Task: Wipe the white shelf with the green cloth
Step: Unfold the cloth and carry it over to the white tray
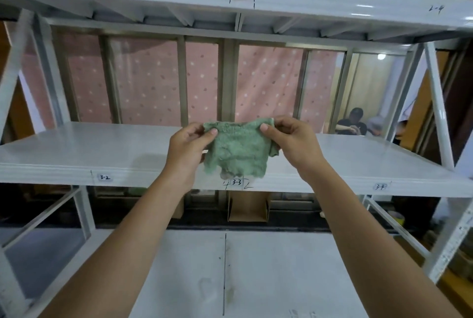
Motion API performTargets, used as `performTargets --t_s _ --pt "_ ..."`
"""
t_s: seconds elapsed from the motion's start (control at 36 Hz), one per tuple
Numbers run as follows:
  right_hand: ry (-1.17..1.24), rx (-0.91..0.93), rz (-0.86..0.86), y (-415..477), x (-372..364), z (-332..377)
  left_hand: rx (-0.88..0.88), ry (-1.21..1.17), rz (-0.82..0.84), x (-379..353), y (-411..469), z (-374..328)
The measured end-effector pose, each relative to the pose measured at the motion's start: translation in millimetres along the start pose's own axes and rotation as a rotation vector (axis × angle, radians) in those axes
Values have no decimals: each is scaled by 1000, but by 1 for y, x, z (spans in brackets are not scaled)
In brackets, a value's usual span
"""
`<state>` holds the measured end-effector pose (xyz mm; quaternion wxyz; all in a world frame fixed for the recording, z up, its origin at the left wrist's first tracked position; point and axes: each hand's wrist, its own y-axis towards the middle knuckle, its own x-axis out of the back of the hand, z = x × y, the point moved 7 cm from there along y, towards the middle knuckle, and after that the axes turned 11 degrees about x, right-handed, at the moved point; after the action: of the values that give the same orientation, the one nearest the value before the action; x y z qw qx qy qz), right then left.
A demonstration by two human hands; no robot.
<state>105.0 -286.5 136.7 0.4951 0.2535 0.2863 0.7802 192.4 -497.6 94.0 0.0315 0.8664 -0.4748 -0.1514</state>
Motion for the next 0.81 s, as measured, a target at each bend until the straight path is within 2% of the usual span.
performTargets --t_s 0.42,0.81 --pt "-153 -28 -202 -40 64 -9 61 -55 195 -64 12 44" --pt "-272 -94 -356 -94 211 -14 137 -62 411 -222 -19 95"
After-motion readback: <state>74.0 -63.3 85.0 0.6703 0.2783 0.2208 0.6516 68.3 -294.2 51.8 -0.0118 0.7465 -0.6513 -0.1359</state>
